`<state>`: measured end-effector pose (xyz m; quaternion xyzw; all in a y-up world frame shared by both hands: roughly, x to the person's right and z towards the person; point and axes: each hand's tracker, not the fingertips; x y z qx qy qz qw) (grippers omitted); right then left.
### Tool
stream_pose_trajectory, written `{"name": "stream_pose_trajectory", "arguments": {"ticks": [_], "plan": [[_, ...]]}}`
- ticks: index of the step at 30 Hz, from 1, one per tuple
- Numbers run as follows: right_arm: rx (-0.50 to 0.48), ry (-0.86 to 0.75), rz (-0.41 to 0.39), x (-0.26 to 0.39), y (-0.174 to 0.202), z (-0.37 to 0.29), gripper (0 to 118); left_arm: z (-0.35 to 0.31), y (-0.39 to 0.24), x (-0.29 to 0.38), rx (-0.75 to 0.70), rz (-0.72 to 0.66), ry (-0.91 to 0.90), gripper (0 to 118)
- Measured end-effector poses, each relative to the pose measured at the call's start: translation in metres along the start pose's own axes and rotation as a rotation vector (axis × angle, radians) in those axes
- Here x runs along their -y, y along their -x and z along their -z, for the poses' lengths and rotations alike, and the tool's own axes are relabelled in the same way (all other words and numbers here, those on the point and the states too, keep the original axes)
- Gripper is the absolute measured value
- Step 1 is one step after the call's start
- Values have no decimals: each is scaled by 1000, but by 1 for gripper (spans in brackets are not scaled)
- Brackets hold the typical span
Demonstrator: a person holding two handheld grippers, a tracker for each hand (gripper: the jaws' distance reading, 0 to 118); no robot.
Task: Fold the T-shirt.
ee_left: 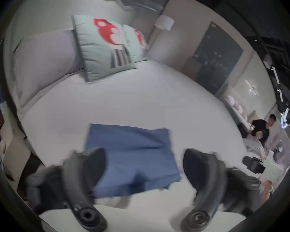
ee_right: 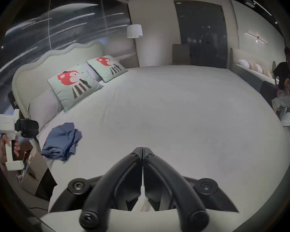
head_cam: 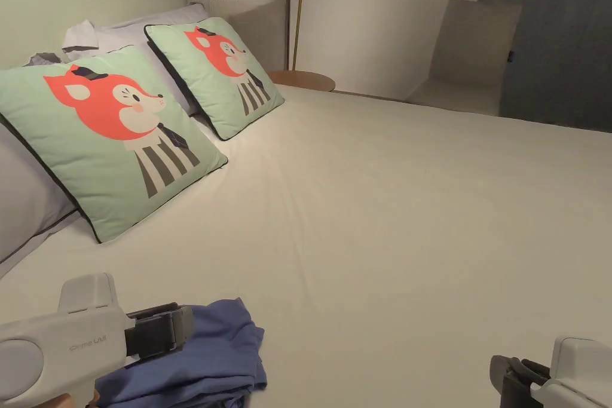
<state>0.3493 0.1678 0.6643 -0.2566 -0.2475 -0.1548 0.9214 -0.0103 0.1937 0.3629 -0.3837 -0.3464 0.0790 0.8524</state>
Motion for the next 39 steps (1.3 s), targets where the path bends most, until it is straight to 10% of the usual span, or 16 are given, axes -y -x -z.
{"name": "stream_pose_trajectory", "arguments": {"ticks": [3,6,25,39], "plan": [[51,-30,7,1,-12,-14,0,15,-37,14,32,19,12,17],[115,-76,11,2,-23,-32,0,32,-78,30,79,61,23,0],[474,-734,-127,-54,-55,-156,0,-35,-277,41,43,470,-782,0],[484,-740,-152,-52,-50,-159,0,-33,-282,53,29,477,-754,0]]}}
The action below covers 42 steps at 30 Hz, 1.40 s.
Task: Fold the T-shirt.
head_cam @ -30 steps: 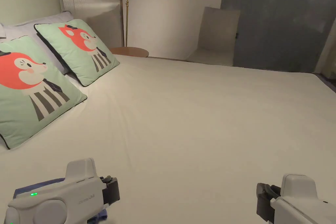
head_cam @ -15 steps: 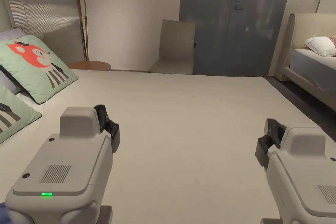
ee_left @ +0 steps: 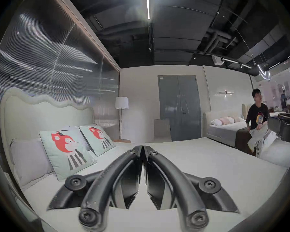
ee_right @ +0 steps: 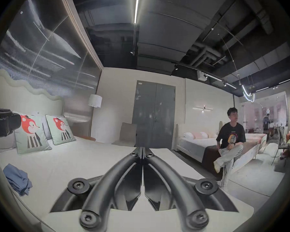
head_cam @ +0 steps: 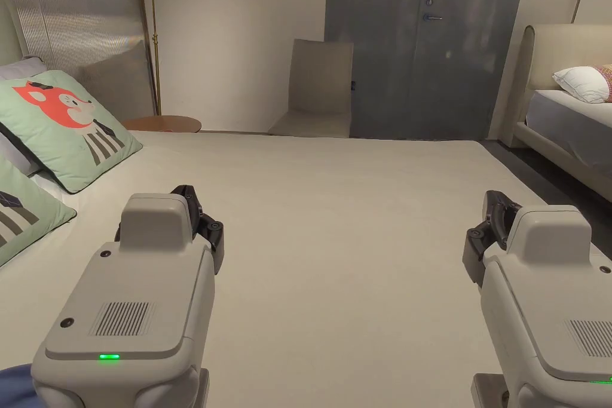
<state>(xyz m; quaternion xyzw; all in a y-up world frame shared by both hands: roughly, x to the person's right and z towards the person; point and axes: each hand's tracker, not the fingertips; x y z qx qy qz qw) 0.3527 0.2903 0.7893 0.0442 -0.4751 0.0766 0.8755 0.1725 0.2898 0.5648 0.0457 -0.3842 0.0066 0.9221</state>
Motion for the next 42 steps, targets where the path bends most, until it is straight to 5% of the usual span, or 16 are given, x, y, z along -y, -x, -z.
{"name": "stream_pose_trajectory", "arguments": {"ticks": [16,21,22,24,26,28,42], "plan": [[6,21,3,2,-1,1,0,0,-4,1,1,1,-3,1],[4,24,-2,4,0,1,0,-1,-4,2,0,2,0,16],[4,23,0,4,0,0,1,-1,-4,2,-1,2,0,27],[7,22,5,4,-1,0,22,-1,-3,2,2,-7,4,56],[4,28,6,4,-1,2,86,-1,-3,3,6,-12,4,81],[-4,29,13,4,-2,2,113,-1,-2,3,6,-11,2,104],[-9,25,-4,3,2,0,118,-5,-2,2,-15,-2,-18,110]]}}
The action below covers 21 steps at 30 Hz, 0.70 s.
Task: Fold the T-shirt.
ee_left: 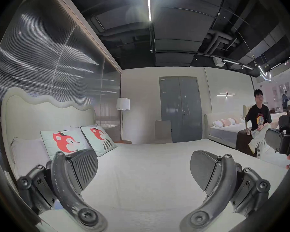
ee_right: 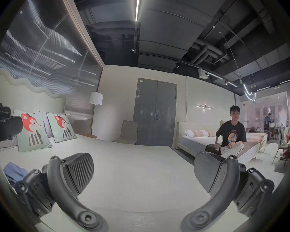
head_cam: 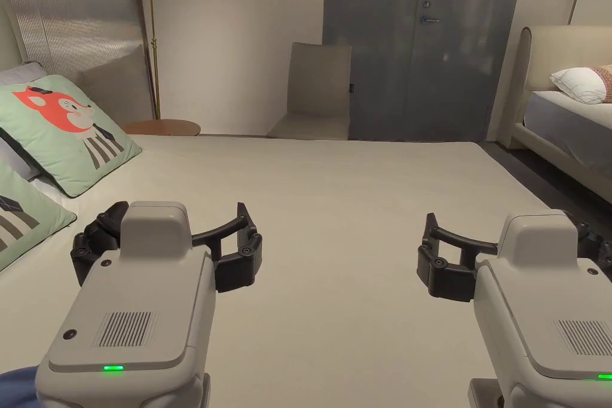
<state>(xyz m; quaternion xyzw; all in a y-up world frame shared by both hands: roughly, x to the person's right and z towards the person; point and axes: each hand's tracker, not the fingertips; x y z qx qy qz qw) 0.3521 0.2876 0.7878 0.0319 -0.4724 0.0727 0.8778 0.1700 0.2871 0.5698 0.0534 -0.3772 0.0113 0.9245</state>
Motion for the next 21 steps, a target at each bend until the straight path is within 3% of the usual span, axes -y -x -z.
{"name": "stream_pose_trajectory", "arguments": {"ticks": [21], "plan": [[3,7,18,-1,0,-3,118,-4,2,-1,2,-27,-15,110]]}}
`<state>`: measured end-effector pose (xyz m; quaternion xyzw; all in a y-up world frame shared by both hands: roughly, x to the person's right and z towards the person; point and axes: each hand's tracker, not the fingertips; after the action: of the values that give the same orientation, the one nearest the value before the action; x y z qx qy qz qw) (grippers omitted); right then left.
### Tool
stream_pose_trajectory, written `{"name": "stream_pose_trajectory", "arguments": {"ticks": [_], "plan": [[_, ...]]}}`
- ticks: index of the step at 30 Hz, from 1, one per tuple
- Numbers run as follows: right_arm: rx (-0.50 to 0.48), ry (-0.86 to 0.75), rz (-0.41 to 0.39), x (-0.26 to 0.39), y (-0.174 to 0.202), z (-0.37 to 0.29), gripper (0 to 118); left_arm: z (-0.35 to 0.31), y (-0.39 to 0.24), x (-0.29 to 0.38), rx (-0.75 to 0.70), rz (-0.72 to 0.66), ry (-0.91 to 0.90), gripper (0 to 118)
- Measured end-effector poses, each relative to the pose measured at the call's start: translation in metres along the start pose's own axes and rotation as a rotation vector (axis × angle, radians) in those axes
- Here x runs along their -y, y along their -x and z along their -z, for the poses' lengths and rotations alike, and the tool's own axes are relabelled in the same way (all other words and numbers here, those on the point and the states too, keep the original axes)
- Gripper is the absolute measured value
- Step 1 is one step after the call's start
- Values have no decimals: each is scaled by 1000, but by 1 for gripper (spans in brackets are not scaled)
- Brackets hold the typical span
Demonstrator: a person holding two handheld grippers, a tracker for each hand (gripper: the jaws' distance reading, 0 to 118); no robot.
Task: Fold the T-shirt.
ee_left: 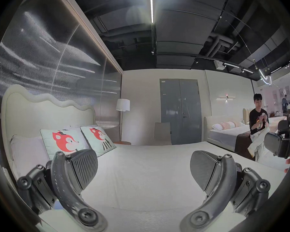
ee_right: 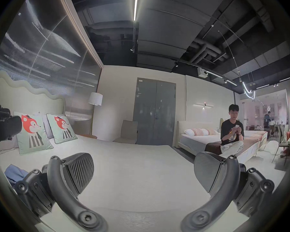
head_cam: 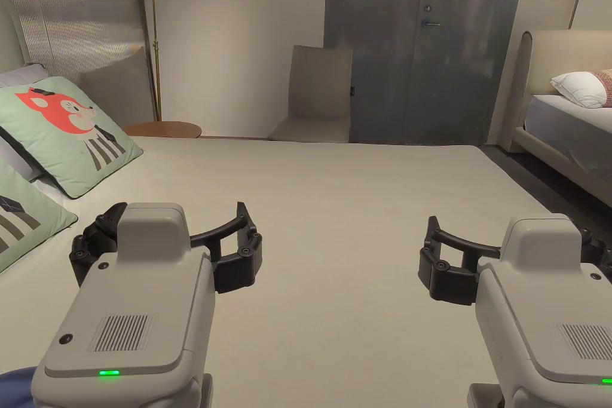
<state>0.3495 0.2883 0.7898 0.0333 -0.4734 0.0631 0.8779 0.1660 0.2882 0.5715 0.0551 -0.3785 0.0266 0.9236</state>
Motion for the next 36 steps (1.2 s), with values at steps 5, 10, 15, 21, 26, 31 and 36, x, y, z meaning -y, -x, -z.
{"name": "stream_pose_trajectory", "arguments": {"ticks": [5,10,15,21,26,31,36], "plan": [[0,6,-7,0,1,0,118,-1,0,0,2,4,-5,110],[-17,25,23,-2,0,1,118,-1,0,-1,3,0,-5,110],[-6,15,-38,-1,6,0,118,-1,1,-1,6,-4,2,110],[-2,8,-22,-2,5,0,118,-2,0,-2,12,3,-4,110],[5,4,-24,-3,5,0,118,-3,0,-3,12,1,-9,110],[31,44,39,-9,4,2,118,-3,2,-3,12,-3,-5,110],[12,75,89,-11,0,2,118,-4,2,-4,17,-3,-3,110]]}}
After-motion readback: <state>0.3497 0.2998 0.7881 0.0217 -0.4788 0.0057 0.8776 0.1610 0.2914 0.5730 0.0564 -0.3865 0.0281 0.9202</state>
